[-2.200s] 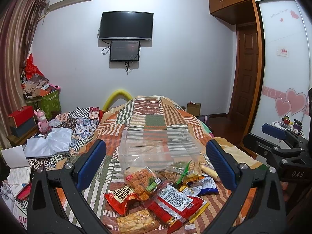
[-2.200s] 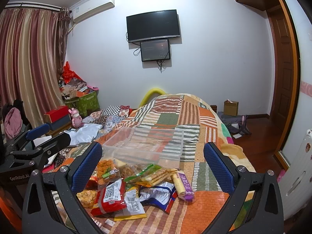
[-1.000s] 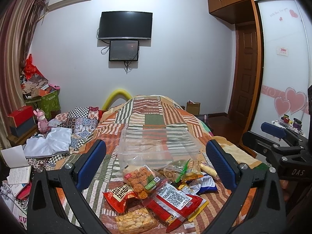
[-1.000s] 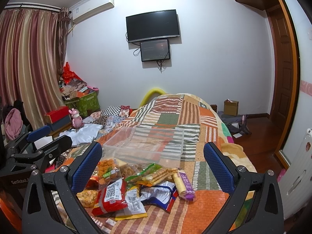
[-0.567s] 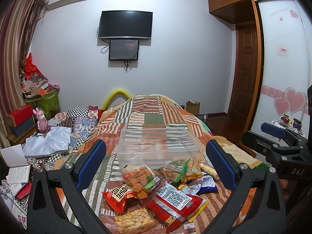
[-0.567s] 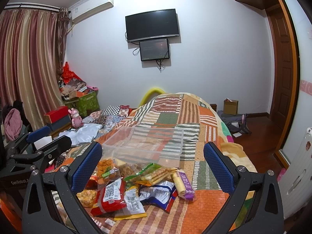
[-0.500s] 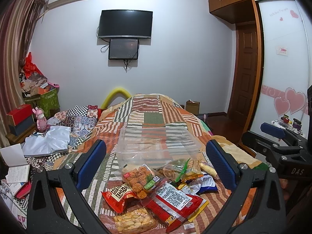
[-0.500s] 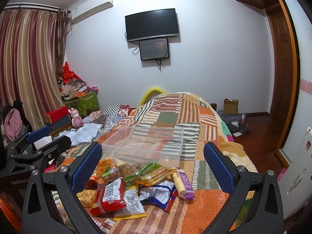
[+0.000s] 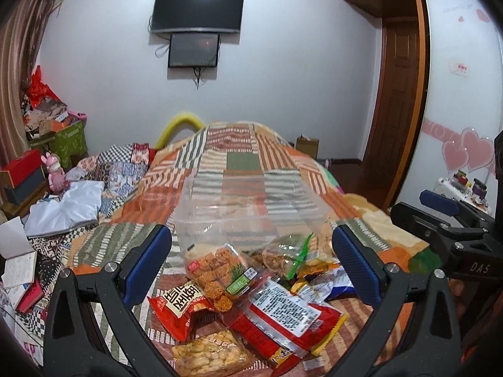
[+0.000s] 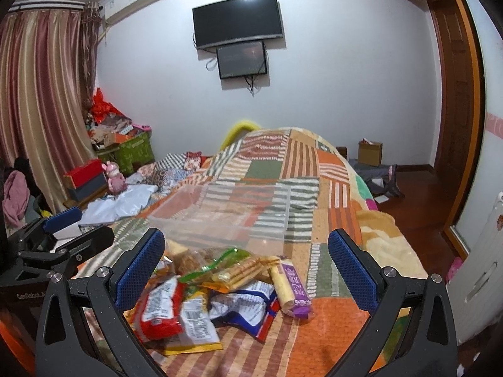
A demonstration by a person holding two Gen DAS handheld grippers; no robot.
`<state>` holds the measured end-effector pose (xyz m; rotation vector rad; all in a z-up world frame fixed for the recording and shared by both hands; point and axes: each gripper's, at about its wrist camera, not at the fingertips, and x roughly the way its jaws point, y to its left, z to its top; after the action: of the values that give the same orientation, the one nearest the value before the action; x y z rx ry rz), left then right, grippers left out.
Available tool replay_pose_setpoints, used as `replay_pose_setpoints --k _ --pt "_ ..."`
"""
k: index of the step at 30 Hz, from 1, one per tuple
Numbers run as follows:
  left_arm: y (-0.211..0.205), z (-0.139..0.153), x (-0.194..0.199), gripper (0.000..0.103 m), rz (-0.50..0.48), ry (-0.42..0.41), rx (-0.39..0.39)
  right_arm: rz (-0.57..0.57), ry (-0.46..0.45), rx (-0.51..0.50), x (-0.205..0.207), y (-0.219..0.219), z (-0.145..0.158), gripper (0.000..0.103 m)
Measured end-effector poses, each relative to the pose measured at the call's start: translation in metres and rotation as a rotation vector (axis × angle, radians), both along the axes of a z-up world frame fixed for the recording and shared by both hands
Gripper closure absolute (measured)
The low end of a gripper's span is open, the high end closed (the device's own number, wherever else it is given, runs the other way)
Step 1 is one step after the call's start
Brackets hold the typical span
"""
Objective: Organize snacks
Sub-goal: 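Grasp the orange puffed-snack bag with the left tool while the right tool grasps the purple-labelled cake roll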
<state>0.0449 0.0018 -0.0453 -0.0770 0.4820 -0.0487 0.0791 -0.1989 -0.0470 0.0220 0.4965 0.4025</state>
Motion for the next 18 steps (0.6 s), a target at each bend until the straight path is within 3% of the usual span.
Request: replay_pose_setpoints --k 7,12,18 --pt "0.011 -0.032 0.031 0.000 0.014 0.106 -0.017 -0.030 0.100 -0.051 0.024 -0.013 -0.036 0.000" --pt "0.022 -0.056 0.055 0.011 0.042 0.196 -0.039 -0.042 0.182 -0.092 0.040 -0.021 -0.058 0.001" --pt "0.034 -0.074 0.074 0.011 0.067 0.262 -0.058 -0.012 0.275 -0.098 0.053 -0.026 -0.074 0.011"
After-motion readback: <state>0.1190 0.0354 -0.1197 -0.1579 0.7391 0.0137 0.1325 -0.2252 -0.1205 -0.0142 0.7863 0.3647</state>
